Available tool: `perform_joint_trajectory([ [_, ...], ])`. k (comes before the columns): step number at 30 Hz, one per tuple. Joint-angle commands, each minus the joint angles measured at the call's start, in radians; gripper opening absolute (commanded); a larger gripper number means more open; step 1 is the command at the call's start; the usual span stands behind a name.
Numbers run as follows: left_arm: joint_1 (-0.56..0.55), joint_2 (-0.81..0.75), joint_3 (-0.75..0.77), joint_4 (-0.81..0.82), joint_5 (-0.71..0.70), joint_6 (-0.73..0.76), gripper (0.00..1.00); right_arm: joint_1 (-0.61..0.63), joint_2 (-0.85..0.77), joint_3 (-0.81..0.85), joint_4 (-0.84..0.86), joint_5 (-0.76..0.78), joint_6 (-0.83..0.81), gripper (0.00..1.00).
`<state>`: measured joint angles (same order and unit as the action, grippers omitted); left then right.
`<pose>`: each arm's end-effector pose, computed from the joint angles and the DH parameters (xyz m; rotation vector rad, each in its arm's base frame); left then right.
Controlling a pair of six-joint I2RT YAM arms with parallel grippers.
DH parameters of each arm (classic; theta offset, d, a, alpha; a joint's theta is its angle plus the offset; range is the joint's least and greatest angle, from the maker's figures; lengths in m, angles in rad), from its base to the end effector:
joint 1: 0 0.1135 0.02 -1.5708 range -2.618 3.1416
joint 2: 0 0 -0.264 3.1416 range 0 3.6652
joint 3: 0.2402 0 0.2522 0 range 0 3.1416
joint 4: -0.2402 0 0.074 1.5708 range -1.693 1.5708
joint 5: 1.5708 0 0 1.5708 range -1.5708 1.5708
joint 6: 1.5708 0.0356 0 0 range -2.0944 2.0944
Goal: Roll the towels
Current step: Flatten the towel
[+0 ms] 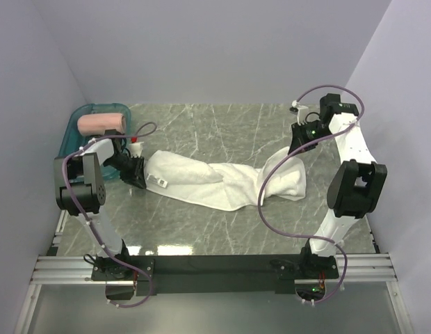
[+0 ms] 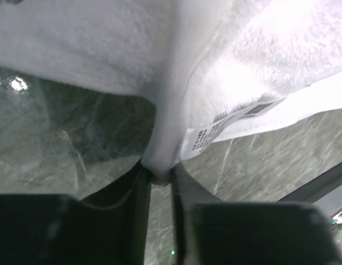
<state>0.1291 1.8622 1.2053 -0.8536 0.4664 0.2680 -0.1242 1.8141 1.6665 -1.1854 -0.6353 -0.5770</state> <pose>0.3321 0.0270 0.1587 0.2234 2.9101 -0.6623 0.3588 -0.0235 0.2933 -0.6882 2.5295 0.7013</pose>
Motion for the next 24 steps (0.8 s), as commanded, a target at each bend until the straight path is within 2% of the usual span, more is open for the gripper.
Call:
perform_joint_trajectory([
  [1,-0.003,-0.011,0.059,0.001,0.069,-0.027,0.15,-0.025,-0.082,0.044,0.033,0.019,0.031,0.0],
  [2,-0.003,-0.017,0.1,-0.007,0.08,-0.029,0.06,-0.034,-0.088,0.059,0.036,0.022,0.038,0.0],
  [3,-0.005,-0.029,0.129,-0.018,0.098,-0.033,0.01,-0.038,-0.091,0.076,0.04,0.031,0.046,0.0],
  [7,-0.003,-0.029,0.354,-0.117,0.15,-0.046,0.0,-0.058,-0.116,0.202,0.107,0.055,0.127,0.0],
  [8,-0.002,-0.028,0.455,-0.143,0.162,-0.049,0.01,-0.071,-0.119,0.226,0.121,0.06,0.144,0.0],
  [11,0.0,-0.023,0.613,-0.16,0.176,-0.087,0.01,-0.089,-0.122,0.337,0.164,0.069,0.206,0.0],
  [14,0.009,-0.023,0.707,-0.16,0.182,-0.124,0.01,-0.115,-0.128,0.438,0.202,0.095,0.252,0.0],
  [18,0.046,-0.087,0.691,-0.085,0.202,-0.199,0.0,-0.178,-0.173,0.467,0.302,0.144,0.302,0.0],
  [21,0.052,-0.104,0.695,-0.128,0.219,-0.162,0.0,-0.23,-0.231,0.421,0.366,0.16,0.315,0.0],
  [24,0.053,-0.151,0.675,-0.176,0.238,-0.129,0.0,-0.259,-0.259,0.414,0.328,0.16,0.286,0.0],
])
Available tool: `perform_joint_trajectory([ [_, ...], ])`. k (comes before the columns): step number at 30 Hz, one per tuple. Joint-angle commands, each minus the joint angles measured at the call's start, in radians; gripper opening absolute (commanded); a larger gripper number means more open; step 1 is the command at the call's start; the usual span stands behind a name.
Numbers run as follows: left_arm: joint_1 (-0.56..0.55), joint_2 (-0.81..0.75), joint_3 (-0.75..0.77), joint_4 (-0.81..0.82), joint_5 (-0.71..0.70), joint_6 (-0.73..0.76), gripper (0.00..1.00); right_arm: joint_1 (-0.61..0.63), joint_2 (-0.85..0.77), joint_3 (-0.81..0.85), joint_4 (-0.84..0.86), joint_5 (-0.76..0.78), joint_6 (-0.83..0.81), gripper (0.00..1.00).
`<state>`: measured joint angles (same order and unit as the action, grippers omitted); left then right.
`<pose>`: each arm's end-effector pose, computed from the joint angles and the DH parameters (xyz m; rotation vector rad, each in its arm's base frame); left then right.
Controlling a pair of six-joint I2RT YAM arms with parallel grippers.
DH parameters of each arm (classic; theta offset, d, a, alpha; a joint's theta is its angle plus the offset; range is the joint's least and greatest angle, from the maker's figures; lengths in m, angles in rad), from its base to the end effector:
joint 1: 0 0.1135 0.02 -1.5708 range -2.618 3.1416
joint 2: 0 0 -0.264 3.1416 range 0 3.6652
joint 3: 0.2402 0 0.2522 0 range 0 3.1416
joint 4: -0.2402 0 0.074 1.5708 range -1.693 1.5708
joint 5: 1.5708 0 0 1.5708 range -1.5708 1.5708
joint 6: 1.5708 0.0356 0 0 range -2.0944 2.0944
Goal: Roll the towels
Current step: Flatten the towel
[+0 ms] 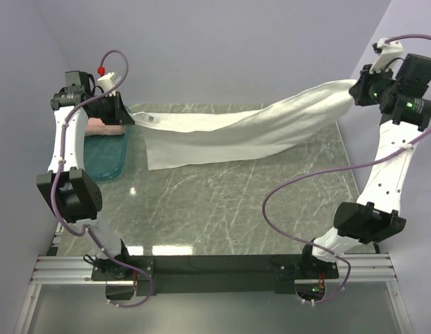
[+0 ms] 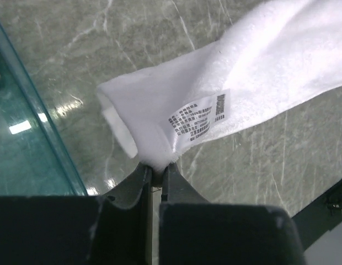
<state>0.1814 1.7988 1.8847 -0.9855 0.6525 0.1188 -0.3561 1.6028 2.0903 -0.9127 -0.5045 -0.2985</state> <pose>0.3798 0.0477 0.3714 0.2004 2.3201 -0.6531 0.2990 -0.0928 0.5017 -0.2630 1.9230 0.0703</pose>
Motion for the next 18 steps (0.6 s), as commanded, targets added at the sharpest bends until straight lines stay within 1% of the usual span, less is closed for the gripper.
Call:
perform_joint_trajectory([
  [1,0.003,-0.107,-0.016,-0.044,0.058,0.024,0.0,-0.041,-0.067,-0.019,0.048,0.024,0.007,0.0],
  [3,0.001,-0.169,-0.061,-0.027,0.081,0.027,0.0,-0.075,-0.098,-0.065,0.063,0.023,0.015,0.0],
  [6,0.003,-0.235,-0.111,0.025,0.093,-0.008,0.0,-0.099,-0.164,-0.124,0.106,0.012,0.027,0.0],
  [9,0.003,-0.257,-0.119,0.061,0.079,-0.036,0.0,-0.104,-0.201,-0.154,0.133,0.034,0.039,0.0],
  [12,0.004,-0.265,-0.09,0.035,0.093,-0.045,0.0,-0.122,-0.222,-0.167,0.127,0.064,0.047,0.0],
  [13,0.009,-0.271,-0.085,0.021,0.093,-0.045,0.0,-0.13,-0.245,-0.171,0.098,0.066,0.041,0.0],
  [15,0.013,-0.321,-0.11,-0.017,0.113,-0.018,0.0,-0.171,-0.28,-0.211,0.072,0.052,0.021,0.0],
  [17,0.018,-0.378,-0.186,-0.012,0.093,-0.01,0.0,-0.196,-0.366,-0.265,0.054,0.037,0.006,0.0],
  [18,0.017,-0.439,-0.214,-0.013,0.087,0.001,0.0,-0.205,-0.398,-0.323,0.052,0.034,-0.011,0.0],
])
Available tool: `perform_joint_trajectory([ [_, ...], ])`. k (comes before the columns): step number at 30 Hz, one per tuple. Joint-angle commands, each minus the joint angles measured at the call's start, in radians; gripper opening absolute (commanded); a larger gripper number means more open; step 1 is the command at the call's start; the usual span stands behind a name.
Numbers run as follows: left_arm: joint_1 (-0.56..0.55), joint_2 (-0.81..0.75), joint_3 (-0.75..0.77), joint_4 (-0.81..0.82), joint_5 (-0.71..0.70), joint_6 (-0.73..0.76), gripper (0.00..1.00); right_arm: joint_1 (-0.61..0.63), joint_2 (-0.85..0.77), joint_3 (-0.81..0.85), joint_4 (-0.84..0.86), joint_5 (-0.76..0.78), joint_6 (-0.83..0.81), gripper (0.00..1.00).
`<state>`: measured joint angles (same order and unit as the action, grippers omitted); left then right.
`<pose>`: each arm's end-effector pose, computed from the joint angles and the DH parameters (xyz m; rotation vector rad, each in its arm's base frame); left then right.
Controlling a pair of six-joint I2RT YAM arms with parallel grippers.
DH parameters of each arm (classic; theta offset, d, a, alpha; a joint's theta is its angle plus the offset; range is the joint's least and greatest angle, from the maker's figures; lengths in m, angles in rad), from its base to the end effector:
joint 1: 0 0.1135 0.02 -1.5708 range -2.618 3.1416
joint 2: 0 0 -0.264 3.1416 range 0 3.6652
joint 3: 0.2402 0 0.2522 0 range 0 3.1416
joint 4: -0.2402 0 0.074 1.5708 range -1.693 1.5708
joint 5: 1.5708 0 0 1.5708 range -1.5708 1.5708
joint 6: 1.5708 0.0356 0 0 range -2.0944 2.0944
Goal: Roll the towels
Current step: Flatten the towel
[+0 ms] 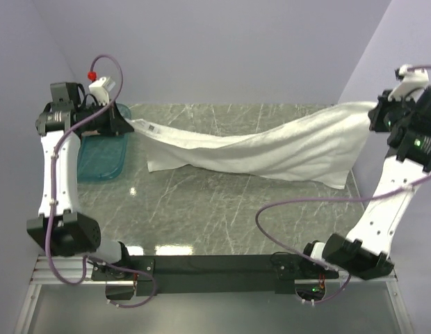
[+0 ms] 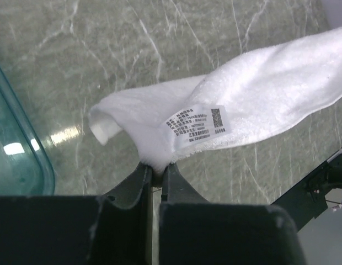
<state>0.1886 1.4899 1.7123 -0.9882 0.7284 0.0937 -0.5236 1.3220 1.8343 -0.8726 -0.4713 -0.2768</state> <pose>0.2960 0.0324 0.4195 0.2485 2.1806 -0.6879 0.2142 -0.1050 0.5045 -0.0779 1.8897 -0.0903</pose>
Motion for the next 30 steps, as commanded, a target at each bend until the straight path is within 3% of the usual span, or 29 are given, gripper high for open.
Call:
perform_joint_trajectory([
  [1,0.014,-0.16,-0.087,-0.007,0.005,0.031,0.0,-0.048,-0.18,-0.096,0.003,0.002,-0.039,0.0],
  [6,0.023,-0.313,-0.151,-0.03,-0.038,0.008,0.0,-0.061,-0.345,-0.211,-0.009,0.063,-0.074,0.0],
  [14,0.032,-0.355,-0.056,-0.018,-0.07,-0.067,0.0,-0.081,-0.348,-0.142,-0.037,0.076,-0.09,0.0],
  [21,0.026,-0.169,-0.039,0.016,-0.044,-0.118,0.01,-0.038,-0.083,-0.087,-0.026,-0.012,-0.009,0.0],
  [25,-0.05,-0.048,0.047,0.104,-0.108,-0.107,0.01,0.139,0.072,-0.001,0.003,0.075,0.014,0.0],
  [28,-0.069,0.082,0.172,0.152,-0.165,-0.138,0.01,0.194,0.184,0.123,0.03,0.115,0.057,0.0],
  [30,-0.069,0.2,0.269,0.174,-0.143,-0.173,0.0,0.2,0.302,0.305,0.032,0.132,0.103,0.0],
])
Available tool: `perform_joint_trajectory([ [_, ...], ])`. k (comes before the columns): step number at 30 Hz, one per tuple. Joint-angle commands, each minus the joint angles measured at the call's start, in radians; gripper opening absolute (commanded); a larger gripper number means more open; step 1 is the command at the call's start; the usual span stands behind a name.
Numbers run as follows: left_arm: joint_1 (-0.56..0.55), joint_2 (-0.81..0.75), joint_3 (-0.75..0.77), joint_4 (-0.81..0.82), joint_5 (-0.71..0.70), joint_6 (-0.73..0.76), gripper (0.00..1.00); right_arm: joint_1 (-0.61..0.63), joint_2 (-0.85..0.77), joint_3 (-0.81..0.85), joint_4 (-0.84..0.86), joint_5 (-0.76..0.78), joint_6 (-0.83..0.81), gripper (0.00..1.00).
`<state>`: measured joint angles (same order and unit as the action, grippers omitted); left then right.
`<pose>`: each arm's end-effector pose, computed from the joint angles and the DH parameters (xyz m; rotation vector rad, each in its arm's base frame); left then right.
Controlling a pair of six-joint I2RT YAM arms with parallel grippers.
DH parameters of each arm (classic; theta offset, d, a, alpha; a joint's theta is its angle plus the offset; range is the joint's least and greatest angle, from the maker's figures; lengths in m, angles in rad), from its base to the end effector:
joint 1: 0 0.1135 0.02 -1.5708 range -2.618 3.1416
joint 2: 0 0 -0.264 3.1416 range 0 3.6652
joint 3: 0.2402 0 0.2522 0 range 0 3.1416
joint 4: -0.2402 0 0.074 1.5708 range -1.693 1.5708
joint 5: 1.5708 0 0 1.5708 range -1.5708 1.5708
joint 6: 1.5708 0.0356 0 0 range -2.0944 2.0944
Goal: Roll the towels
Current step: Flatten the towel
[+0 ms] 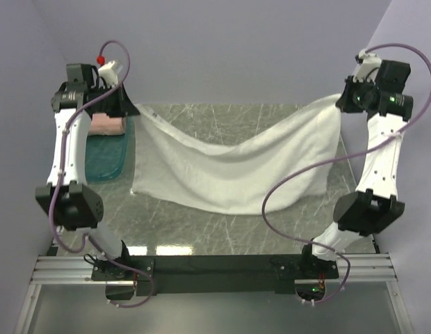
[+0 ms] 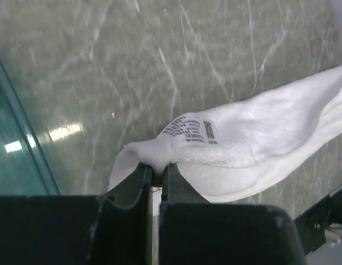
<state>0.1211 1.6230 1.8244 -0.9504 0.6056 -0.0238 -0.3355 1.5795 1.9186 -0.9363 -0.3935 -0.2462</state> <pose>0.3374 0.0206 0.4146 0.1407 2.2358 -0.6456 0.3083 -0.0930 0.4555 -0.1280 2.1141 0.0825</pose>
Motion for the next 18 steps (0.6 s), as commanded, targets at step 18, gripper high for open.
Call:
perform_joint_trajectory([
  [18,0.02,0.031,-0.072,0.026,0.056,0.178,0.0,-0.05,-0.144,-0.243,0.259,-0.131,-0.132,0.0],
])
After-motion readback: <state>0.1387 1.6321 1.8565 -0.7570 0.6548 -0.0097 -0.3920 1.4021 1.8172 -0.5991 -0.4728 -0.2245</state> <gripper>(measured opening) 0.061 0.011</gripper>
